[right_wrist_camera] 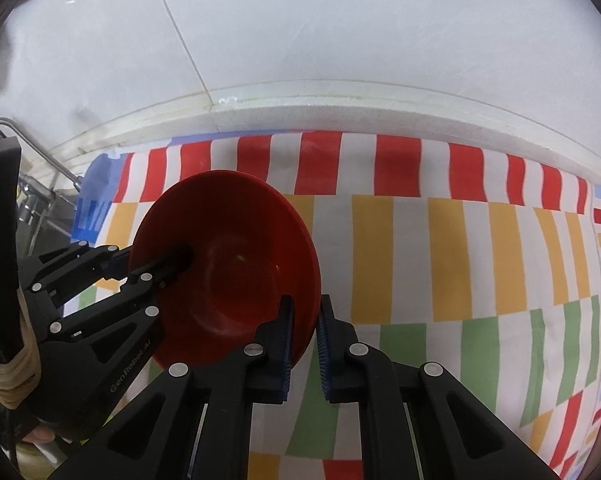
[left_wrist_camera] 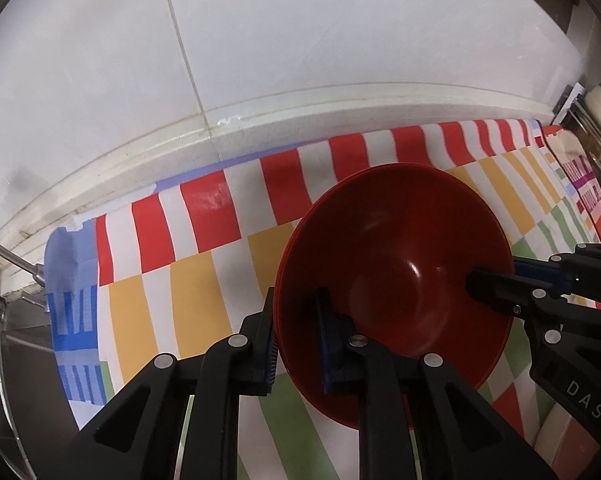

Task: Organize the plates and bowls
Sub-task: 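Carry the red-and-black bowl with both grippers over the pink bowl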

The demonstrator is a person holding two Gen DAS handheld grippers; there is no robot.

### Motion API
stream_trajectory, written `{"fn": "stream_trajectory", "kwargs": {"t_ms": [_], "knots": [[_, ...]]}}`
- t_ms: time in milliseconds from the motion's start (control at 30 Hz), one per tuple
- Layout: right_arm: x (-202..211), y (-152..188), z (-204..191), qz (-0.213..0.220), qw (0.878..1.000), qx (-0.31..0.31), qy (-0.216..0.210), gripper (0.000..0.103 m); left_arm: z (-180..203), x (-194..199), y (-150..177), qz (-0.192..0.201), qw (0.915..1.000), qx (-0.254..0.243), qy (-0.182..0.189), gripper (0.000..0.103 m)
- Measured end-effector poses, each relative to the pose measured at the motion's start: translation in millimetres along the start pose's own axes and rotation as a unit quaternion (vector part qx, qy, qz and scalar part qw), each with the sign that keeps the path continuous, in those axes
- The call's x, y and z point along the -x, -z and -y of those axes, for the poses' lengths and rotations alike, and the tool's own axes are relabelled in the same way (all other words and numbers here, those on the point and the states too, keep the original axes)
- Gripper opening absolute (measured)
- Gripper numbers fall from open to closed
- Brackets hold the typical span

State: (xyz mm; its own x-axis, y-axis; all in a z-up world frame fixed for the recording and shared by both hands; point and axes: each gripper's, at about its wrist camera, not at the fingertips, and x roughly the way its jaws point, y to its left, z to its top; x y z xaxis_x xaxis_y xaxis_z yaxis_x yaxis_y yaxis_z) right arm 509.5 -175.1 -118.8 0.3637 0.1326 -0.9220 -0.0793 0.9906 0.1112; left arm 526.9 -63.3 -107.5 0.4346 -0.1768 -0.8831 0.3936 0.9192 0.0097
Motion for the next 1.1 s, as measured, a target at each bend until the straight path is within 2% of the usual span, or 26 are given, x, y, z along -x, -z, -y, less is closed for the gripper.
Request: {"fn": "stream_trajectory", "kwargs": {"t_ms": [467, 1100], "knots": [[70.0, 35.1, 18.9, 0.043, 0.999, -0.025, 0.015, 0.012, 51.6, 61.0, 15.4, 0.046, 0.9980, -0.036, 0.022, 0.018], [162.1, 131.3, 56.5, 0.083, 0.991, -0.093, 0.054, 0.012, 148.5, 136.0, 67.8, 0.071, 0.9871, -0.115, 0.086, 0.018]]}}
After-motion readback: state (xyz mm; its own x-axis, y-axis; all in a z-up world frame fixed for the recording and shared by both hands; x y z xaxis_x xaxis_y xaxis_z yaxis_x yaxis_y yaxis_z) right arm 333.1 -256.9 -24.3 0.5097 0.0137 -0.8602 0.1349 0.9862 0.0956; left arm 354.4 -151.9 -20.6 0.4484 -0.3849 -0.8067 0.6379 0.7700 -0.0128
